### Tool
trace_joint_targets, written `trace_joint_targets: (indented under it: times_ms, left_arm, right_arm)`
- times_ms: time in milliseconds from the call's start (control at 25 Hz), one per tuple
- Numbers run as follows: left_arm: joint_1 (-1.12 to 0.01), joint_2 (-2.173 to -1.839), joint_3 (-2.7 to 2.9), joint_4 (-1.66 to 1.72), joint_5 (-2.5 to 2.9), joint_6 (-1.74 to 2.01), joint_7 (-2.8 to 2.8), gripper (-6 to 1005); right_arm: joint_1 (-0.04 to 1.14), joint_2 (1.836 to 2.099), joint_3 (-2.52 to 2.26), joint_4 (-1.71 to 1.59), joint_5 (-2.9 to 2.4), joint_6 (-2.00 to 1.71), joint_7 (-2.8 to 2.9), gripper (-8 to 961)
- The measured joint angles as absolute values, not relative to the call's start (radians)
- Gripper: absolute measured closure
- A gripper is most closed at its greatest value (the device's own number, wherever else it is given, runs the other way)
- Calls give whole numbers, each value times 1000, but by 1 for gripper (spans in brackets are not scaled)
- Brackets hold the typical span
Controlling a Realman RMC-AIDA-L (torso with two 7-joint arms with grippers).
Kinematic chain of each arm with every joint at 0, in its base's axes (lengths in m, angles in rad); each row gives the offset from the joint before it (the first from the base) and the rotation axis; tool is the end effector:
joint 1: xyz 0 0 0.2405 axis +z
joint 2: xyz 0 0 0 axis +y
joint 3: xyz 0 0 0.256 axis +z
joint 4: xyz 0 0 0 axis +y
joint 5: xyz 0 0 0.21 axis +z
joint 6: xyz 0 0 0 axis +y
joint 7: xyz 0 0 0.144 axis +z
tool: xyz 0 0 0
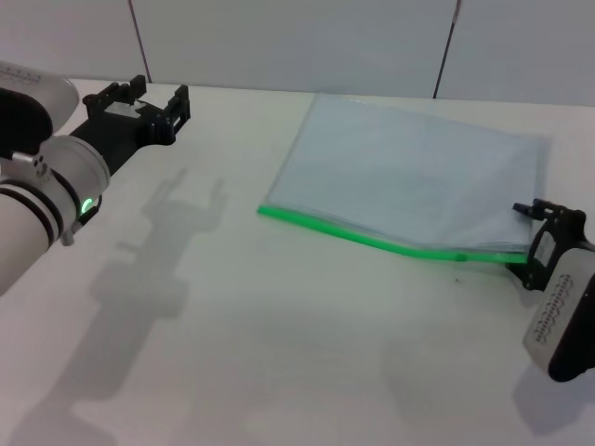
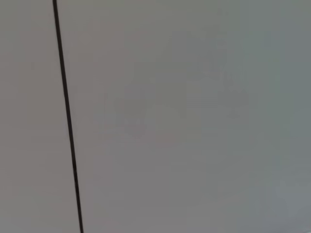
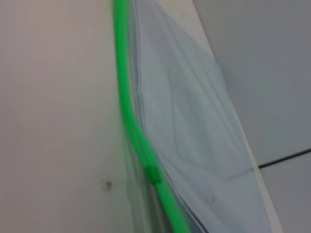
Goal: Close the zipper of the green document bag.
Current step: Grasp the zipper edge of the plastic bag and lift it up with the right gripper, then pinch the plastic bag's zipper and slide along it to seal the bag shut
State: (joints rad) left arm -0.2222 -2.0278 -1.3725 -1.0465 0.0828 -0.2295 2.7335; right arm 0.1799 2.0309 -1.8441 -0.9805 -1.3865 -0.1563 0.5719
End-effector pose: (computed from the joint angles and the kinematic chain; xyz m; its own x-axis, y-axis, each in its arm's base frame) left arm -0.2557 0.3784 0.0038 0.7543 0.1776 0.6321 0.6553 -0.2622 -0.7084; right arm 0.3017 0.3375 -0.0491 0.9115 0.0962 0.3999 0.3772 -0.5833 -0.7194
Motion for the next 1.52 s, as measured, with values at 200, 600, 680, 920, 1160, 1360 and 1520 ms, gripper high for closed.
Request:
trace_joint_targets:
  times_ms: [200, 600, 680, 920, 1160, 1360, 1520]
  left_arm:
    - [-224, -2027, -1371, -1044, 83, -232, 2727, 414]
    - [-234, -2026, -1369, -1043, 83, -233, 2726, 414]
    - [-236, -2026, -1368, -1043, 83, -233, 2726, 414]
    - [-238, -2025, -1355, -1046, 92, -233, 2726, 413]
    - [-279, -2007, -1289, -1069, 94, -198, 2719, 413]
    - [-322, -1945, -1145, -1129, 140, -181, 2716, 413]
    - [-358, -1879, -1016, -1181, 185, -185, 2713, 413]
  right_arm:
    - [195, 2031, -1866, -977, -1387, -156, 574, 321]
    - [221, 2032, -1896, -976, -1387, -102, 597, 705]
    - [227, 2032, -1908, -976, -1387, -94, 623, 748]
    - [216, 2029, -1917, -1023, -1387, -113, 693, 807]
    - [171, 2026, -1901, -1108, -1386, -149, 739, 829]
    - [120, 2025, -1834, -1197, -1385, -235, 771, 869]
    - [112, 2025, -1795, -1206, -1386, -276, 809, 883]
